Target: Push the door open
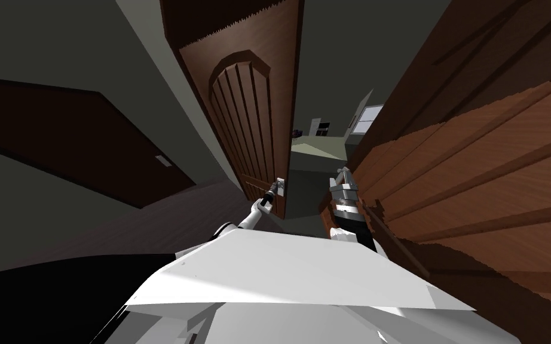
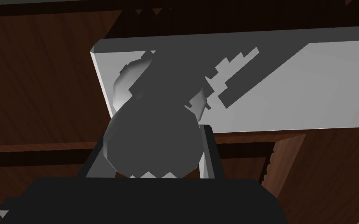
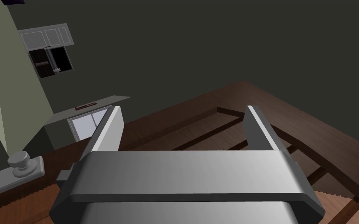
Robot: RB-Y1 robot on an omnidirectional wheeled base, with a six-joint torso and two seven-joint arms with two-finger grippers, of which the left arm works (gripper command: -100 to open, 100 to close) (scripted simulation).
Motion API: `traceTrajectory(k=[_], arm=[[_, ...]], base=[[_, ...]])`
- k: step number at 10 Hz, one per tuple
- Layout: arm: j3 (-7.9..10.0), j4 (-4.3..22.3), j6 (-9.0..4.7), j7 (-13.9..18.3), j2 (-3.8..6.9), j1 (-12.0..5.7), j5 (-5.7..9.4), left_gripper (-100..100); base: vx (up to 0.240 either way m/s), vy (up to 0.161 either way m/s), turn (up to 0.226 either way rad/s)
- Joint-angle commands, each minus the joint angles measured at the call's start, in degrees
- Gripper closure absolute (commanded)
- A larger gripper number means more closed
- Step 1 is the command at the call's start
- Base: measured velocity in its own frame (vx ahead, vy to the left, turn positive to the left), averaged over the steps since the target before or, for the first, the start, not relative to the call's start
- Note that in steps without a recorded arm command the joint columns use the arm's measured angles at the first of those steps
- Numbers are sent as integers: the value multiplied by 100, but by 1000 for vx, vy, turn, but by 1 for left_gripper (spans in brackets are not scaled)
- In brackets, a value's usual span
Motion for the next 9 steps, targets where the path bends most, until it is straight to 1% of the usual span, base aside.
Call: traceTrajectory(k=[1,2,3,4,5,6,9], arm=[[23,-178,67,1,72,36,13,100],[96,-186,73,-158,151,42,145,100],[112,-187,74,-194,166,44,175,100],[149,-191,77,-274,191,48,241,100],[63,-284,122,-184,203,95,202,-100],[63,-284,122,-184,203,95,202,-100],[-22,-320,139,-123,194,107,211,-100]], base=[[53,-19,-11],[123,-18,107],[202,-66,121],[203,-76,93],[-12,-1,23],[-148,50,-40],[-178,50,-14]])
